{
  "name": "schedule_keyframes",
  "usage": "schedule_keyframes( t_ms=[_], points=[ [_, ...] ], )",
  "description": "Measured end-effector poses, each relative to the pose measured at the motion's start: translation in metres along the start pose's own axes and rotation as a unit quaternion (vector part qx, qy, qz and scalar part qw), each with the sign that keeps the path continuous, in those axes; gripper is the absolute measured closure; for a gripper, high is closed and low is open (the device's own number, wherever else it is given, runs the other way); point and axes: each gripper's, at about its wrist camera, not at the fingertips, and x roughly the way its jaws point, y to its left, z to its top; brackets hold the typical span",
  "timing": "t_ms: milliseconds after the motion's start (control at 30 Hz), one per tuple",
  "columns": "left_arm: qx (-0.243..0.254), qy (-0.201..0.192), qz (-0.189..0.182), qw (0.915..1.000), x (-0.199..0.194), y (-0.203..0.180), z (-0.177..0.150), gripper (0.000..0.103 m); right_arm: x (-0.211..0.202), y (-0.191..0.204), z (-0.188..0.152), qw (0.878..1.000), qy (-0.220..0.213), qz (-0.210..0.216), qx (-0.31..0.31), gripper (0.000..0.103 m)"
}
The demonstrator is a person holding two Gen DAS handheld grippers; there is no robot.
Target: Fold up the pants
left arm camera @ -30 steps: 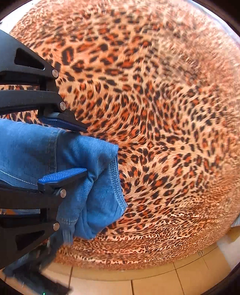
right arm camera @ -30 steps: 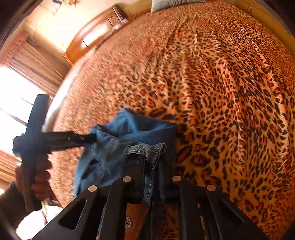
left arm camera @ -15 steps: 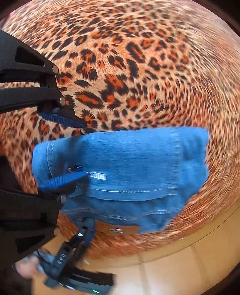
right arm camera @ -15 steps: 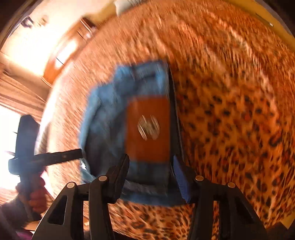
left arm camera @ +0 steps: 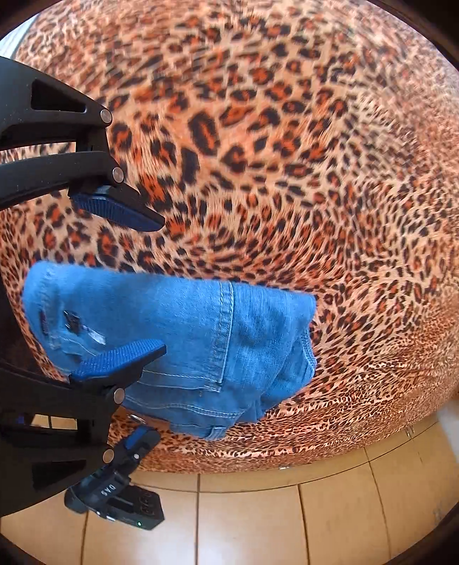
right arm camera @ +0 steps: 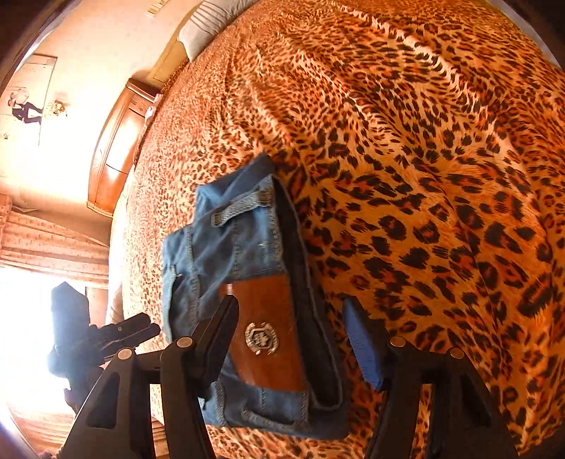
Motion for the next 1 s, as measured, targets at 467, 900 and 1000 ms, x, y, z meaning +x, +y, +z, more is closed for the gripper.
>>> schedule_keyframes(
  t_ms=[467,900,1000],
  points=[
    [-0.028,0.051,-0.02,0.9981,0.071,-0.012,0.019,0.037,0.062,0.019,0.003,0.996,0.041,0.064,-0.049,0.029],
    [0.098,-0.092,0.065,0.9888,0.01,-0.057,0.026,0.065,0.063,0.141,0.002,0.97,0.015,-0.033,-0.242,0.058],
    [0.099,-0.133,0.069,0.9838,-0.021,-0.052,0.043,0.065,0.064,0.169,0.017,0.968,-0.003,-0.014,-0.251,0.058]
  ],
)
